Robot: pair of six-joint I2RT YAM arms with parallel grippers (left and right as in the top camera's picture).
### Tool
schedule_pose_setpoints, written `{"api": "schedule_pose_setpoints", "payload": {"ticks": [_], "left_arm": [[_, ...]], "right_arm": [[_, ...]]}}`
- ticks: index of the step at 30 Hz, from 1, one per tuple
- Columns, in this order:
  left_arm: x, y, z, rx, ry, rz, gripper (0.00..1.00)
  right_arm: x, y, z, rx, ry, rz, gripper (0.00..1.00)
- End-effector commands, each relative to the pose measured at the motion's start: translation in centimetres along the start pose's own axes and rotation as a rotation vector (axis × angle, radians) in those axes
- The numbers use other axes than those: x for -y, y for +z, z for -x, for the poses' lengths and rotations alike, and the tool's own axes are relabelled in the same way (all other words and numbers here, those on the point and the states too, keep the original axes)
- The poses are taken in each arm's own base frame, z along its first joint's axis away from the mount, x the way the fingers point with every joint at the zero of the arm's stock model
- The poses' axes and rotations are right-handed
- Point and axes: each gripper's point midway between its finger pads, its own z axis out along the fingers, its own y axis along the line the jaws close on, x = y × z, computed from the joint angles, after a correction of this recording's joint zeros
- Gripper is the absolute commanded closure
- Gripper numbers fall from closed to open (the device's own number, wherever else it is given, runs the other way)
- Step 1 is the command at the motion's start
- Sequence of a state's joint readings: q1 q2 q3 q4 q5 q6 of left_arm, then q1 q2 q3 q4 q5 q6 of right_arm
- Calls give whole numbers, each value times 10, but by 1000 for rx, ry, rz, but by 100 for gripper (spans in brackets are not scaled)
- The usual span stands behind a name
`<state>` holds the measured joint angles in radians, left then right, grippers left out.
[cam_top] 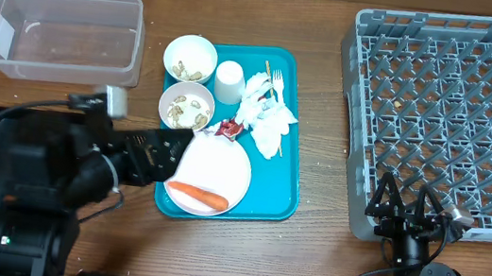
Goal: Sort waste into correct bins and load items into the dishwasher rack
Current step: 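Move the left gripper over the orange carrot on the white plate, then grasp the orange carrot with the left gripper and lift it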
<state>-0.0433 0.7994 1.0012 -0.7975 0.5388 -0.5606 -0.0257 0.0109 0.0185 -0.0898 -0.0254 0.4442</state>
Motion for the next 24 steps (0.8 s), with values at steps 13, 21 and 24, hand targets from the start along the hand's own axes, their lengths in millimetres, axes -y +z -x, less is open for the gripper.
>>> {"api": "schedule_pose_setpoints", "payload": {"ticks": [13,21,24], "left_arm": [[-53,63,-74,-42,-670,621,0],[-89,112,-131,-275,-756,863,0],[-104,127,-142,-296,-752,928,0]], "right_arm": [[3,0,0,11,-6,-8,0],[3,0,0,11,-6,-8,0],[3,0,0,11,-6,-8,0]]}}
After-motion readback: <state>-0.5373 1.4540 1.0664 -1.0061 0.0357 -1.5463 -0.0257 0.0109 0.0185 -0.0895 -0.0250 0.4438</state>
